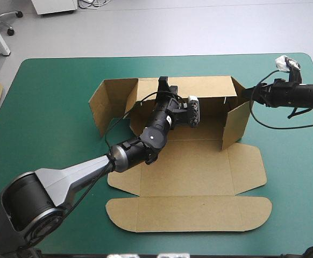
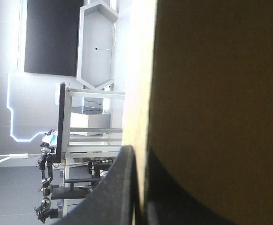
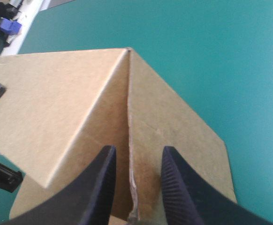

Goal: Fold the box

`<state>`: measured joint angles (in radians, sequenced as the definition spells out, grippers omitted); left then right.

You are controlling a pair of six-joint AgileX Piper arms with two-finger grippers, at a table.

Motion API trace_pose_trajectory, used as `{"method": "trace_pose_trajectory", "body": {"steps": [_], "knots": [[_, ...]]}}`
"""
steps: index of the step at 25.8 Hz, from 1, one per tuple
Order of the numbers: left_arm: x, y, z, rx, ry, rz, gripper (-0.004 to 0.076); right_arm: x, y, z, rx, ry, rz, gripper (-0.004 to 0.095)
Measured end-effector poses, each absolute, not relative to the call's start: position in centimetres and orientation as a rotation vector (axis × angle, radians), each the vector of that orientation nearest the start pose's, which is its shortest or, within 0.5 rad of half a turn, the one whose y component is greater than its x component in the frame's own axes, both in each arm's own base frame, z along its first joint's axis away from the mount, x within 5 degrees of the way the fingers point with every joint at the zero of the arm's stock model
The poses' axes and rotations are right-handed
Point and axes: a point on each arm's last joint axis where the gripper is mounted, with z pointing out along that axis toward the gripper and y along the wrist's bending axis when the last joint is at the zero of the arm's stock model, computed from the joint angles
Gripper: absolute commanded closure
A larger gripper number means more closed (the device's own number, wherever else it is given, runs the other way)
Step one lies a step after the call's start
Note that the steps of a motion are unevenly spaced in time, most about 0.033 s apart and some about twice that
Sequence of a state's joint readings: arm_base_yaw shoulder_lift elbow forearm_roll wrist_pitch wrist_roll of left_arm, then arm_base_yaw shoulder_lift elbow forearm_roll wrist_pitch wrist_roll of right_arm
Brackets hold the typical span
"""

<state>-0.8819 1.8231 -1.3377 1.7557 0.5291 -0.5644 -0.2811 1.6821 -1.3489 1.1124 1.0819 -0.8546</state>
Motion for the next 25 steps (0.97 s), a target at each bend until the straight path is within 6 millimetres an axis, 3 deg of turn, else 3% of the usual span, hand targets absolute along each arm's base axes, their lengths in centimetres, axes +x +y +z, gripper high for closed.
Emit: {"method": "trace_pose_trajectory", "body": {"steps": [5, 10, 16, 18, 21, 25], "knots": [[30.4, -29.8, 28.7, 1.422, 1.235, 0.716, 0.0738, 34.1, -2.0, 30.7, -0.149, 2.092, 1.031, 0.0599], [30.4, -29.8, 28.7, 1.421, 1.235, 0.718, 0.0738, 33.0, -2.7, 31.1, -0.128, 2.015, 1.086, 0.0599], [30.4, -29.8, 28.7, 1.421, 1.235, 0.718, 0.0738, 29.9, -4.4, 35.2, -0.137, 1.927, 0.947, 0.0606], [30.4, -29.8, 28.7, 1.422, 1.235, 0.719, 0.0738, 28.5, -4.9, 36.8, -0.098, 1.905, 0.890, 0.0673], [30.4, -29.8, 28.7, 1.423, 1.234, 0.719, 0.0738, 26.4, -5.6, 39.4, 0.014, 2.000, 0.728, 0.0719], [30.4, -29.8, 28.7, 1.423, 1.234, 0.719, 0.0738, 26.4, -6.8, 43.0, 0.086, 2.160, 0.481, 0.0719]]}}
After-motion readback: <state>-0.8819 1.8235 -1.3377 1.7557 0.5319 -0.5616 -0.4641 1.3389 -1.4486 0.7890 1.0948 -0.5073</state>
